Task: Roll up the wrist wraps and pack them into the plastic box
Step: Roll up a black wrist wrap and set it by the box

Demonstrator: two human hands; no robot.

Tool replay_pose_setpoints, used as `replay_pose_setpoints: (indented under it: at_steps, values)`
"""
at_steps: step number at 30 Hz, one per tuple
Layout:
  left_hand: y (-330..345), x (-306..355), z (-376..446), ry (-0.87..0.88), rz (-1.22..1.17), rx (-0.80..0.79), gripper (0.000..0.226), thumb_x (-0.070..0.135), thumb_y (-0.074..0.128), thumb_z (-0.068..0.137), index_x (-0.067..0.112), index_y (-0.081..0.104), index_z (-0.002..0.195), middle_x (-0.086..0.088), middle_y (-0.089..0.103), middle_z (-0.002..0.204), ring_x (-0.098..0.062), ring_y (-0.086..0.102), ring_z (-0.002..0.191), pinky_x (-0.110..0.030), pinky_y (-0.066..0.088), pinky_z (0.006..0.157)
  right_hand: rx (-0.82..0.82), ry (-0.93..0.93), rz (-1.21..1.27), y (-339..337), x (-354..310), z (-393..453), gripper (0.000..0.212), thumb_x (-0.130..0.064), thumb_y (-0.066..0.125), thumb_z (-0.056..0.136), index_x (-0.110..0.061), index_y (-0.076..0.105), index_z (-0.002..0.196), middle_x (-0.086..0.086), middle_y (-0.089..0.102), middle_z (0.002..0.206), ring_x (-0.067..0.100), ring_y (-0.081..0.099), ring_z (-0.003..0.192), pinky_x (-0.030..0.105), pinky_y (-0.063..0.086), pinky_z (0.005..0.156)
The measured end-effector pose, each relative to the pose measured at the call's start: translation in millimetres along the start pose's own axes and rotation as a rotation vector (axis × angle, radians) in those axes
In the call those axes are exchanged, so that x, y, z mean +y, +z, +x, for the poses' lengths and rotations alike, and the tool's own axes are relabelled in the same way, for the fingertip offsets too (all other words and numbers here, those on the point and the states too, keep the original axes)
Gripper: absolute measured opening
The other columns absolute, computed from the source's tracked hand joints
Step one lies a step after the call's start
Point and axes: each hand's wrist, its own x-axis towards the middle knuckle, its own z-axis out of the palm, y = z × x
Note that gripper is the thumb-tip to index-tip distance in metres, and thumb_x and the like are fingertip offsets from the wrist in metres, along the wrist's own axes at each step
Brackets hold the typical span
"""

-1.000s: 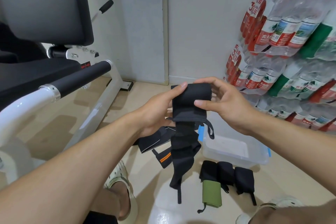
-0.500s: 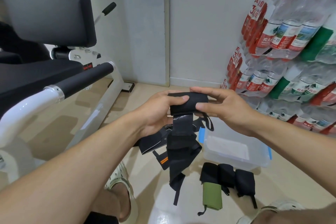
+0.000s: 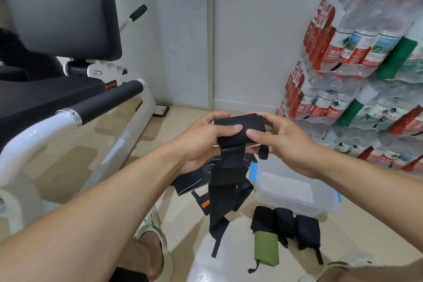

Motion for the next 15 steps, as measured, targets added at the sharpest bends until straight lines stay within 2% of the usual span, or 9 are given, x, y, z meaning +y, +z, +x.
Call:
replay_pose_setpoints:
  at_steps: [2, 4, 9, 13, 15]
  values:
    - [0.8, 0.3, 0.9, 0.002, -0.013, 0.034, 0.049, 0.014, 0.077, 0.087, 0.012, 0.056, 0.132, -0.007, 0.071, 0.110, -0.017, 0.073, 0.086, -0.042, 0.060, 0.091, 0.014, -0.028, -0.054, 1.2, 0.1, -0.9, 0.048, -0.018, 0.076, 0.082, -0.019, 0.063, 0.129, 0.004, 0.071, 0.123, 0.024, 0.072, 0.110, 0.038, 0.061, 0.088]
    - [0.5, 0.6, 1.8, 0.007, -0.012, 0.052, 0.049, 0.015, 0.078, 0.086, 0.010, 0.058, 0.131, -0.004, 0.071, 0.104, -0.014, 0.073, 0.083, -0.039, 0.061, 0.087, 0.035, -0.058, -0.075, 3.1, -0.4, -1.4, 0.045, -0.007, 0.076, 0.085, -0.022, 0.064, 0.126, 0.001, 0.071, 0.120, 0.020, 0.072, 0.109, 0.029, 0.060, 0.083]
    - [-2.3, 4.8, -3.9, -0.010, 0.148, -0.072, 0.027, 0.028, 0.070, 0.093, 0.016, 0.070, 0.117, 0.002, 0.077, 0.099, -0.010, 0.073, 0.089, -0.026, 0.057, 0.079, 0.058, -0.109, -0.101, 3.6, -1.2, -0.9, 0.049, 0.005, 0.076, 0.084, -0.023, 0.064, 0.122, -0.006, 0.073, 0.113, 0.013, 0.074, 0.100, 0.024, 0.058, 0.080]
    - [-7.3, 4.8, -4.8, -0.047, 0.193, -0.081, 0.020, 0.040, 0.068, 0.093, 0.024, 0.076, 0.103, 0.001, 0.077, 0.103, -0.014, 0.072, 0.096, -0.035, 0.055, 0.089, 0.069, -0.147, -0.192, 7.3, -2.0, -2.8, 0.050, 0.007, 0.079, 0.080, -0.027, 0.067, 0.115, -0.005, 0.072, 0.114, 0.013, 0.070, 0.107, 0.025, 0.057, 0.082]
    - [-8.1, 3.9, -5.8, -0.078, 0.181, -0.093, 0.026, 0.045, 0.067, 0.091, 0.025, 0.076, 0.106, -0.001, 0.077, 0.108, -0.018, 0.072, 0.098, -0.037, 0.057, 0.092, 0.081, -0.174, -0.204, 8.7, -2.4, -1.7, 0.051, 0.010, 0.079, 0.078, -0.027, 0.068, 0.111, -0.005, 0.073, 0.111, 0.012, 0.069, 0.107, 0.027, 0.058, 0.085]
